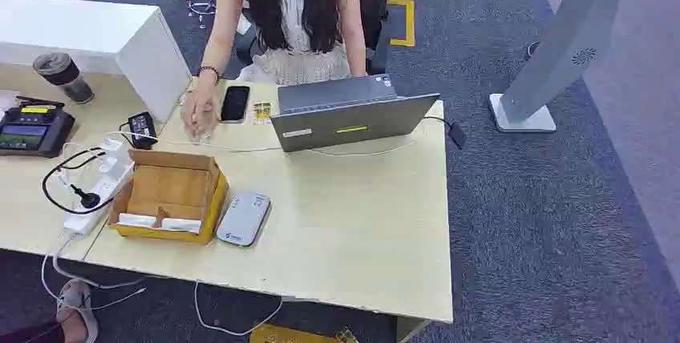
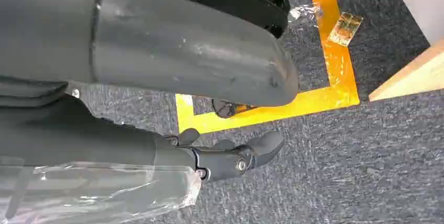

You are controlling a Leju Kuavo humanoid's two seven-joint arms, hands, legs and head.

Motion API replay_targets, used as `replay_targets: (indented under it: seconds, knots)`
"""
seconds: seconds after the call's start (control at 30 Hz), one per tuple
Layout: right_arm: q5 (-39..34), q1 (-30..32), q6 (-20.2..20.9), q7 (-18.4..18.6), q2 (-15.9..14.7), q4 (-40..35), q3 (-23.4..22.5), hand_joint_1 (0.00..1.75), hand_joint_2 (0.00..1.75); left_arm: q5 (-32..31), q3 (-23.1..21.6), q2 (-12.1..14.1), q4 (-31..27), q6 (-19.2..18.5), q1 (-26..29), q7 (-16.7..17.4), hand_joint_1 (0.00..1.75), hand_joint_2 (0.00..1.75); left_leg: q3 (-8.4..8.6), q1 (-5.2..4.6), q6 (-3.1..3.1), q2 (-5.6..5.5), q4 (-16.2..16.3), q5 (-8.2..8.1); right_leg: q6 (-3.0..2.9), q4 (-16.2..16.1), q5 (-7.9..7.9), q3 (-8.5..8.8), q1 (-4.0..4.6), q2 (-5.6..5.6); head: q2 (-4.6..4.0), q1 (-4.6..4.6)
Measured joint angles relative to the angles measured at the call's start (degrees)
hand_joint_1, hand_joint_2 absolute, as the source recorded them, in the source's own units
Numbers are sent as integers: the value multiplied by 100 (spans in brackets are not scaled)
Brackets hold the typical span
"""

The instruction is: Pass the card to the sensor for recognition and then transmit it.

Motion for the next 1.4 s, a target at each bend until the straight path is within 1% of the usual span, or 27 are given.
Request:
replay_targets:
  seconds: [0.1,0.47,0.53,0.57,0.6,0.63,0.67,0.7,0.73,0.77,0.8,0.83,0.87,0.9,0.93,1.0,1.07,1.1,1.17,1.23,1.27,1.33,1.37,1.4]
  knots:
    - [16,1,0,-40,9,0,37,0,0,-33,0,-4,33,-44,-3,0,0,175,1,0,0,0,0,0,0,0,0,0,0,0,0,-2]
    - [24,15,0,52,9,-7,42,0,0,-29,0,-39,48,-107,-25,-65,0,175,1,0,0,0,0,0,0,0,0,0,0,0,0,-2]
    - [13,15,0,56,9,-9,42,0,0,-102,-2,-35,46,-98,-28,-224,0,175,1,0,0,0,0,0,0,0,0,0,0,0,0,-2]
    - [7,15,0,65,9,-9,42,0,0,-158,-13,-26,46,-109,-30,-416,0,175,1,0,0,0,0,0,0,0,0,0,0,0,0,-2]
    - [-15,15,0,70,9,-9,42,0,0,-199,-35,-16,22,-183,-31,-695,0,175,2,0,0,0,0,0,0,0,0,0,1,0,0,0]
    - [-26,15,0,70,9,-11,39,0,0,-219,-70,2,-46,-296,-32,-903,0,175,2,2,0,0,0,1,0,0,0,0,2,0,0,-2]
    - [-41,15,0,70,9,-13,39,0,0,-208,-107,9,-197,-456,-41,-1044,0,175,3,3,-2,0,0,2,0,0,0,-1,2,0,0,0]
    - [-63,14,0,67,9,-15,35,0,0,-153,-142,0,-438,-631,-54,-1108,0,175,4,2,-3,0,0,5,-1,0,1,-3,3,0,0,-4]
    - [-96,14,0,61,9,-15,31,0,0,-25,-199,-48,-848,-815,-78,-1061,0,175,3,4,-7,0,0,8,-2,1,2,-3,4,0,0,-2]
    - [-83,13,0,59,9,-17,28,0,0,200,-298,-142,-1425,-908,-109,-891,0,175,2,5,-7,-1,1,9,-7,1,5,-4,5,0,0,-2]
    - [-67,11,0,59,9,-17,28,0,0,425,-427,-278,-1957,-896,-132,-744,0,175,1,6,-12,-3,1,12,-9,1,7,-2,6,-2,0,0]
    - [-44,6,0,63,9,-17,28,0,0,716,-650,-365,-2619,-758,-139,-591,0,175,-2,7,-12,-3,1,12,-11,2,10,-1,6,-2,0,-4]
    - [5,-1,0,74,9,-17,28,0,0,960,-963,-455,-3266,-477,-113,-500,0,175,0,11,-13,-3,1,13,-12,3,13,-2,9,-2,0,-2]
    - [38,-6,0,87,9,-15,28,0,0,1140,-1305,-529,-3826,-138,-64,-470,0,175,-1,13,-13,-3,1,14,-10,2,15,-2,12,-2,0,-6]
    - [88,-13,0,111,9,-15,28,0,0,1278,-1838,-553,-4511,341,5,-448,0,175,-1,12,-12,-5,2,22,-10,1,16,-2,11,-3,0,-4]
    - [160,-24,0,164,9,-13,28,0,0,1309,-2699,-555,-5422,939,77,-393,0,175,-13,10,-11,-34,3,33,-9,1,17,0,10,-30,0,-4]
    - [228,-48,0,190,9,-11,31,0,0,1250,-3483,-516,-6193,1389,80,-347,0,175,-20,8,-13,-46,3,41,-6,0,23,0,7,-42,0,-4]
    - [232,-58,0,190,9,-9,33,0,0,1239,-3817,-503,-6492,1542,83,-347,0,175,-19,8,-14,-43,3,41,-3,0,29,0,6,-40,0,0]
    - [232,-69,0,201,13,-5,33,0,0,1215,-4302,-500,-6921,1648,102,-334,0,175,-16,8,-15,-31,3,42,-10,0,35,-1,6,-30,0,0]
    - [263,-66,0,214,20,-4,37,0,0,1101,-4654,-465,-7229,1784,115,-393,0,175,-13,7,-16,-26,3,43,-12,0,38,-8,7,-20,0,-2]
    - [315,-67,0,240,22,-4,39,0,0,950,-4816,-424,-7353,1902,109,-413,0,175,-13,8,-16,-26,3,45,-11,0,38,-10,7,-20,0,-2]
    - [394,-71,0,258,24,0,61,0,0,497,-5104,-343,-7534,2195,35,-367,0,175,-16,7,-16,-29,4,54,-11,0,39,-17,7,-22,0,-2]
    - [440,-76,0,269,24,4,77,0,0,106,-5250,-284,-7591,2424,-37,-275,0,175,-19,7,-18,-30,4,59,-13,0,44,-21,8,-24,0,-4]
    - [473,-82,0,275,26,13,92,0,0,-491,-5426,-183,-7630,2775,-145,-137,0,175,-21,7,-20,-31,5,62,-14,-1,45,-28,8,-24,0,-2]
